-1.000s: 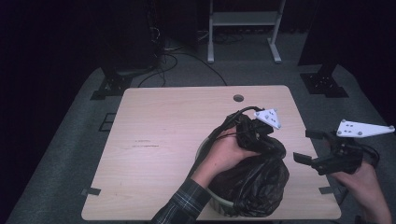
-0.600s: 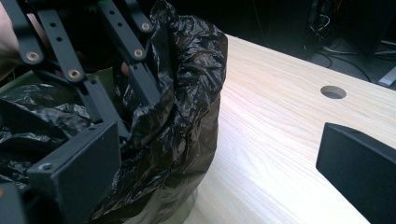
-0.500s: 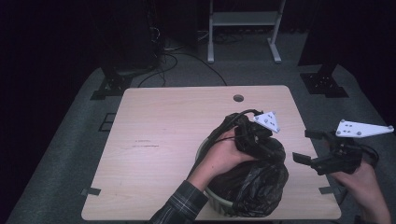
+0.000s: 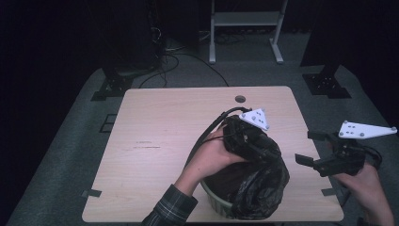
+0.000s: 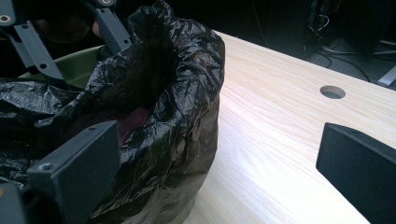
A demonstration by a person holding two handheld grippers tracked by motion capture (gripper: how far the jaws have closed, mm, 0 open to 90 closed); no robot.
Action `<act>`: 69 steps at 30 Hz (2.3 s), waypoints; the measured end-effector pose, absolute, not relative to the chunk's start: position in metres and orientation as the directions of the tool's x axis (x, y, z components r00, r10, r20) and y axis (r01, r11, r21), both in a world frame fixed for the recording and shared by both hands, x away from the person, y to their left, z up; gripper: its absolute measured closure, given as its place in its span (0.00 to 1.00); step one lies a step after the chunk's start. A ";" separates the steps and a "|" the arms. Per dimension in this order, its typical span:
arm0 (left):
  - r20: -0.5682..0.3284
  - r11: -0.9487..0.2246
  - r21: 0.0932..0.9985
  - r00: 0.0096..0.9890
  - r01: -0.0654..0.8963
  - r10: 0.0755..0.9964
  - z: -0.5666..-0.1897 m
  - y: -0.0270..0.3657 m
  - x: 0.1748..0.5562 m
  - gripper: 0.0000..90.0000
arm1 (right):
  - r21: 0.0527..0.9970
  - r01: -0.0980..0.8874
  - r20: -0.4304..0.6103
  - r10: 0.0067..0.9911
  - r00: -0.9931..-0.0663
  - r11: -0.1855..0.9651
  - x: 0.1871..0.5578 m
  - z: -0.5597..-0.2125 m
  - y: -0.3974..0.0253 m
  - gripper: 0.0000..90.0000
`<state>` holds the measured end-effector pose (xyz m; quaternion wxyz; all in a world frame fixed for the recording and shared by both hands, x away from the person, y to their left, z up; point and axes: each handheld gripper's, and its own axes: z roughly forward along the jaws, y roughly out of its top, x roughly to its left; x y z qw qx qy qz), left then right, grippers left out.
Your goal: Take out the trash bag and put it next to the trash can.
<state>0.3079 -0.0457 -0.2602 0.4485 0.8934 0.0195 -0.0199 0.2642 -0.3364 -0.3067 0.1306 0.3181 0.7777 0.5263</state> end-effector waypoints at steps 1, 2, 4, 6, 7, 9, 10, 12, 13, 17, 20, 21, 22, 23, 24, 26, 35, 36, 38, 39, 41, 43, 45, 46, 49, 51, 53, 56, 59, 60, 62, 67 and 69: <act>-0.050 -0.597 0.801 0.999 0.051 0.019 -0.260 -0.043 0.307 0.58 | 0.902 0.357 0.132 0.631 -0.764 0.243 0.264 -0.307 -0.337 0.00; -0.052 -0.590 0.805 0.998 0.054 0.020 -0.259 -0.040 0.306 0.57 | 0.902 0.357 0.133 0.632 -0.764 0.242 0.264 -0.307 -0.337 0.00; -0.052 -0.581 0.812 0.998 0.059 0.029 -0.259 -0.032 0.304 0.56 | 0.902 0.357 0.132 0.632 -0.763 0.242 0.263 -0.306 -0.337 0.00; -0.056 -0.561 0.825 0.998 0.065 0.034 -0.257 -0.023 0.302 0.54 | 0.904 0.355 0.132 0.633 -0.763 0.240 0.263 -0.306 -0.338 0.00; -0.058 -0.551 0.832 0.998 0.068 0.036 -0.257 -0.018 0.300 0.54 | 0.904 0.355 0.132 0.633 -0.763 0.239 0.263 -0.306 -0.338 0.00; -0.059 -0.541 0.838 0.997 0.071 0.039 -0.255 -0.009 0.297 0.52 | 0.903 0.357 0.133 0.633 -0.762 0.240 0.263 -0.306 -0.338 0.00; -0.053 -0.541 0.839 0.998 0.067 0.042 -0.254 -0.004 0.296 0.51 | 0.902 0.357 0.133 0.632 -0.763 0.242 0.264 -0.307 -0.338 0.00; -0.041 -0.540 0.839 0.997 0.067 0.060 -0.253 0.005 0.293 0.49 | 0.902 0.357 0.132 0.632 -0.763 0.242 0.264 -0.307 -0.337 0.00; -0.039 -0.538 0.840 0.997 0.071 0.071 -0.253 0.010 0.292 0.48 | 0.902 0.358 0.133 0.632 -0.763 0.242 0.264 -0.307 -0.337 0.00; -0.035 -0.514 0.854 0.994 0.083 0.101 -0.250 0.032 0.287 0.45 | 0.900 0.360 0.133 0.632 -0.764 0.247 0.264 -0.307 -0.335 0.00; -0.032 -0.504 0.859 0.992 0.089 0.120 -0.249 0.043 0.283 0.38 | 0.898 0.362 0.134 0.630 -0.765 0.249 0.264 -0.308 -0.334 0.00; -0.029 -0.504 0.858 0.989 0.099 0.145 -0.248 0.055 0.280 0.35 | 0.898 0.363 0.135 0.630 -0.764 0.249 0.265 -0.308 -0.333 0.00; -0.022 -0.507 0.856 0.987 0.102 0.162 -0.248 0.061 0.278 0.33 | 0.898 0.364 0.136 0.630 -0.764 0.247 0.265 -0.308 -0.333 0.00; -0.019 -0.505 0.856 0.984 0.108 0.178 -0.249 0.067 0.276 0.31 | 0.898 0.364 0.137 0.630 -0.765 0.246 0.265 -0.308 -0.333 0.00; -0.021 -0.499 0.859 0.981 0.116 0.193 -0.250 0.073 0.274 0.30 | 0.898 0.364 0.136 0.630 -0.765 0.247 0.265 -0.308 -0.333 0.00; -0.021 -0.488 0.863 0.974 0.131 0.224 -0.251 0.085 0.272 0.27 | 0.898 0.363 0.136 0.630 -0.765 0.247 0.265 -0.308 -0.333 0.00; 0.005 -0.442 0.881 0.930 0.169 0.367 -0.269 0.135 0.263 0.07 | 0.901 0.363 0.139 0.633 -0.762 0.240 0.265 -0.308 -0.333 0.00; 0.007 -0.439 0.881 0.925 0.174 0.381 -0.274 0.140 0.263 0.04 | 0.900 0.364 0.139 0.633 -0.762 0.240 0.265 -0.308 -0.333 0.00; 0.012 -0.442 0.878 0.913 0.186 0.408 -0.286 0.150 0.262 0.01 | 0.900 0.364 0.142 0.630 -0.763 0.238 0.265 -0.307 -0.332 0.00; 0.010 -0.439 0.877 0.906 0.194 0.423 -0.293 0.155 0.262 0.01 | 0.900 0.364 0.143 0.629 -0.764 0.238 0.265 -0.307 -0.332 0.00; 0.016 -0.441 0.873 0.893 0.206 0.450 -0.307 0.166 0.262 0.00 | 0.900 0.365 0.143 0.628 -0.765 0.240 0.265 -0.307 -0.331 0.00; 0.013 -0.435 0.874 0.884 0.217 0.467 -0.320 0.177 0.262 0.00 | 0.900 0.365 0.145 0.625 -0.767 0.239 0.265 -0.306 -0.329 0.00; 0.012 -0.433 0.874 0.880 0.221 0.475 -0.328 0.182 0.262 0.00 | 0.899 0.366 0.145 0.624 -0.768 0.241 0.264 -0.305 -0.328 0.00; -0.002 -0.426 0.870 0.864 0.250 0.503 -0.343 0.192 0.262 0.00 | 0.899 0.367 0.147 0.623 -0.768 0.240 0.264 -0.305 -0.327 0.00; -0.001 -0.430 0.861 0.846 0.272 0.534 -0.360 0.200 0.263 0.00 | 0.900 0.361 0.139 0.623 -0.770 0.245 0.265 -0.303 -0.325 0.00; 0.001 -0.441 0.841 0.814 0.313 0.581 -0.385 0.212 0.265 0.00 | 0.902 0.357 0.139 0.620 -0.772 0.243 0.265 -0.301 -0.321 0.00; -0.011 -0.432 0.837 0.798 0.337 0.603 -0.399 0.220 0.267 0.00 | 0.902 0.361 0.145 0.618 -0.772 0.239 0.265 -0.299 -0.319 0.00; -0.010 -0.443 0.820 0.783 0.362 0.622 -0.413 0.226 0.270 0.00 | 0.904 0.357 0.146 0.615 -0.775 0.236 0.266 -0.296 -0.315 0.00; -0.021 -0.446 0.812 0.781 0.377 0.624 -0.425 0.228 0.272 0.00 | 0.908 0.352 0.152 0.605 -0.781 0.227 0.266 -0.294 -0.310 0.00; -0.022 -0.454 0.804 0.782 0.385 0.623 -0.430 0.228 0.273 0.00 | 0.909 0.353 0.156 0.603 -0.783 0.223 0.266 -0.294 -0.309 0.00; -0.020 -0.467 0.790 0.778 0.397 0.628 -0.439 0.230 0.274 0.00 | 0.908 0.353 0.155 0.602 -0.784 0.227 0.268 -0.294 -0.305 0.00; -0.045 -0.467 0.764 0.758 0.446 0.651 -0.458 0.235 0.276 0.00 | 0.906 0.355 0.156 0.599 -0.785 0.229 0.272 -0.291 -0.295 0.00; -0.052 -0.462 0.761 0.752 0.456 0.657 -0.462 0.235 0.278 0.00 | 0.910 0.351 0.160 0.595 -0.788 0.220 0.274 -0.289 -0.292 0.00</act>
